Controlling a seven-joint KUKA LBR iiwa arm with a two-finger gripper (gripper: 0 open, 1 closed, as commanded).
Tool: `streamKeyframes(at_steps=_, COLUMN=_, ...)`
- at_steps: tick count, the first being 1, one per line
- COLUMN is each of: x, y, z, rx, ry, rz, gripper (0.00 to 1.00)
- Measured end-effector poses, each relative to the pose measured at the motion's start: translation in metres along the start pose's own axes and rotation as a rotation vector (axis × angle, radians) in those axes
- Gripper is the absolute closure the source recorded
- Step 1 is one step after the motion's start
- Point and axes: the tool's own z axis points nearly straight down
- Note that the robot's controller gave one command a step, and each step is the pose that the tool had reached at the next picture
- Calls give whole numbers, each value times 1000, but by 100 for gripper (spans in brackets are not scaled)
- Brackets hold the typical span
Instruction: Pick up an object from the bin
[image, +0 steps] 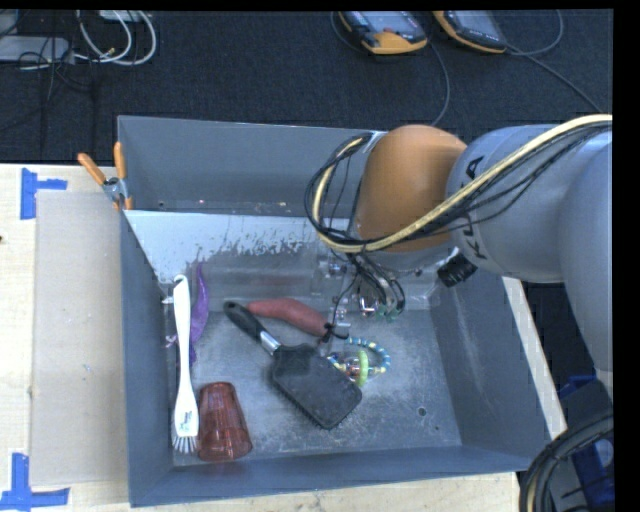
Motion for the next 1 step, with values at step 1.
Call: streamKeyframes(at_steps=1, x=-3, y=11, z=25, rx=1, ry=7, rz=48, gripper=0)
